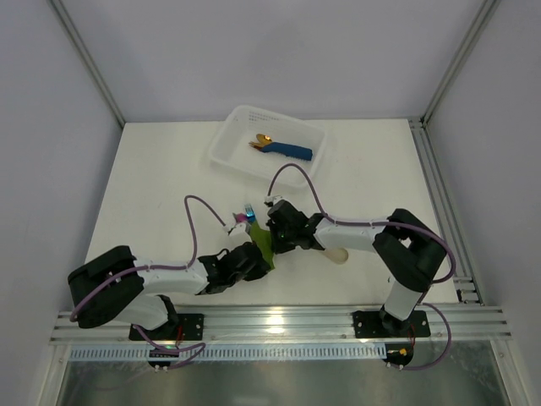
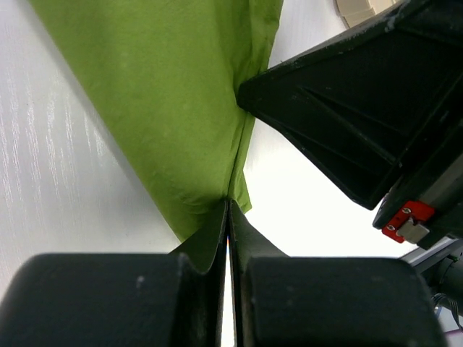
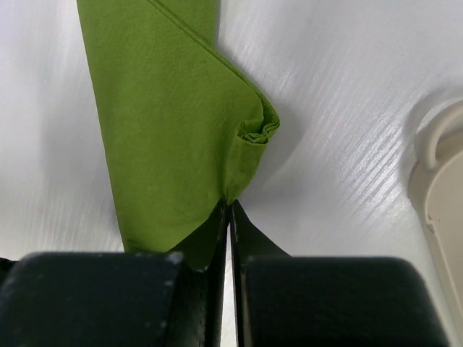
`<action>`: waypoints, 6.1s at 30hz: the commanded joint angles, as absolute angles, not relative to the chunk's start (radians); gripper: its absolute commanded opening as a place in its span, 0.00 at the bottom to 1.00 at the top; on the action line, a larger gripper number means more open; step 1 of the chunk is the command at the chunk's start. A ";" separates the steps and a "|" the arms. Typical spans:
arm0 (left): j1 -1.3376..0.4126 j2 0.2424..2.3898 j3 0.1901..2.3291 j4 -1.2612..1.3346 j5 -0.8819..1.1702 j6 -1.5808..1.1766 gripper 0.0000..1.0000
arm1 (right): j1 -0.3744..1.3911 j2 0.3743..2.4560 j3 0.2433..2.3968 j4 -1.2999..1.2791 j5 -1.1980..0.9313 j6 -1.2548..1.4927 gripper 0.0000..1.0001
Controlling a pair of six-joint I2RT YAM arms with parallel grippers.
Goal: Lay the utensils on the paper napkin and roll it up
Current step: Roll the napkin at the center of the board.
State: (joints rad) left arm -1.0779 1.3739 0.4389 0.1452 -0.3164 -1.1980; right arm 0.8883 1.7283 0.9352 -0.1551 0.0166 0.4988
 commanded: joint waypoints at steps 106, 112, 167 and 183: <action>-0.743 1.137 0.603 -0.170 -0.177 -0.924 0.09 | 0.880 1.910 1.060 -0.176 -0.035 0.463 0.04; -0.709 1.232 0.656 -0.072 -0.137 -0.888 0.00 | 0.879 1.911 1.063 -0.175 -0.041 0.465 0.04; -0.650 1.629 0.617 0.089 -0.038 -1.011 0.00 | 0.884 1.666 0.896 0.057 -0.409 0.462 0.04; -0.652 1.637 0.612 0.101 -0.025 -1.019 0.00 | 0.882 1.741 0.825 0.138 -0.471 0.485 0.04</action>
